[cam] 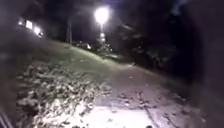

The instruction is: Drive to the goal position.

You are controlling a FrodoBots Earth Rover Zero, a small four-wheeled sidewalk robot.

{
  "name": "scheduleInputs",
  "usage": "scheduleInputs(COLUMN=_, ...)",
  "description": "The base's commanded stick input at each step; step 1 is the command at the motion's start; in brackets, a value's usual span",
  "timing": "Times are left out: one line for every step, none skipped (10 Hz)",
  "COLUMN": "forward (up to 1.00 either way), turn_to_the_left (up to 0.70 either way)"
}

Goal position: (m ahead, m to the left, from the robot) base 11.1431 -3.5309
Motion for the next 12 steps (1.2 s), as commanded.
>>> scheduleInputs(forward=0.7, turn_to_the_left=0.0)
scheduleInputs(forward=0.7, turn_to_the_left=-0.2)
scheduleInputs(forward=0.7, turn_to_the_left=-0.35)
scheduleInputs(forward=0.7, turn_to_the_left=-0.27)
scheduleInputs(forward=0.7, turn_to_the_left=0.0)
scheduleInputs(forward=0.7, turn_to_the_left=0.0)
scheduleInputs(forward=0.7, turn_to_the_left=0.0)
scheduleInputs(forward=0.7, turn_to_the_left=0.0)
scheduleInputs(forward=0.7, turn_to_the_left=0.0)
scheduleInputs(forward=0.7, turn_to_the_left=0.0)
scheduleInputs(forward=0.7, turn_to_the_left=-0.02)
scheduleInputs(forward=0.7, turn_to_the_left=-0.29)
